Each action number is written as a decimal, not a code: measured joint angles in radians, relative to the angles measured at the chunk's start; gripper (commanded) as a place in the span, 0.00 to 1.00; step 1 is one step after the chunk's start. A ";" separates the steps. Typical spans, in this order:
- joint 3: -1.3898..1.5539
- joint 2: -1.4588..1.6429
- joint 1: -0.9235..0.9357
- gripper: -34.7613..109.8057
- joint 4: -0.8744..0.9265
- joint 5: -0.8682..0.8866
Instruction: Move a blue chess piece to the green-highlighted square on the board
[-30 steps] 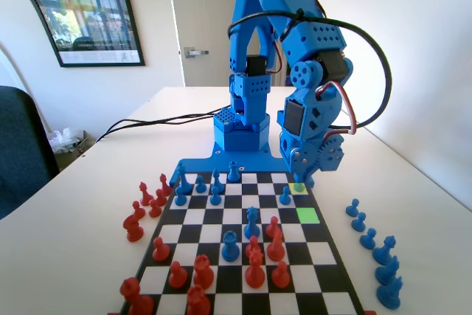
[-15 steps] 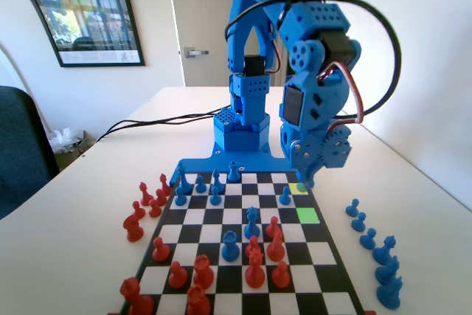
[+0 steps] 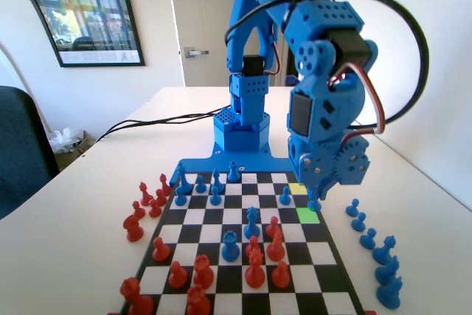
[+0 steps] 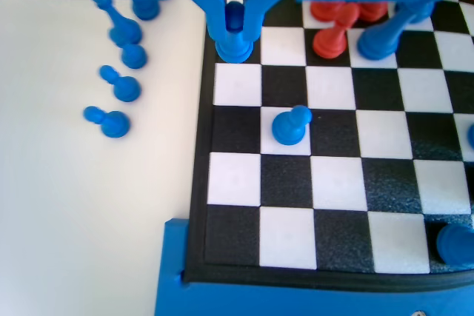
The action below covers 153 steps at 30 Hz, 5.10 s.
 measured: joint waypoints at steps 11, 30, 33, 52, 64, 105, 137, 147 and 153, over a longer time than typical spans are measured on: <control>0.054 -0.015 -0.015 0.25 -0.061 -0.021; 0.075 -0.015 -0.011 0.25 -0.075 -0.021; 0.075 -0.015 -0.006 0.25 -0.075 -0.021; 0.075 -0.029 0.017 0.25 -0.092 -0.035; 0.075 -0.029 0.005 0.26 -0.107 -0.035; -0.074 0.235 0.060 0.25 0.209 -0.038; -0.178 1.172 0.301 0.25 0.940 -0.337; 0.135 1.506 0.354 0.25 0.864 -0.420; 0.183 1.585 0.365 0.25 0.782 -0.423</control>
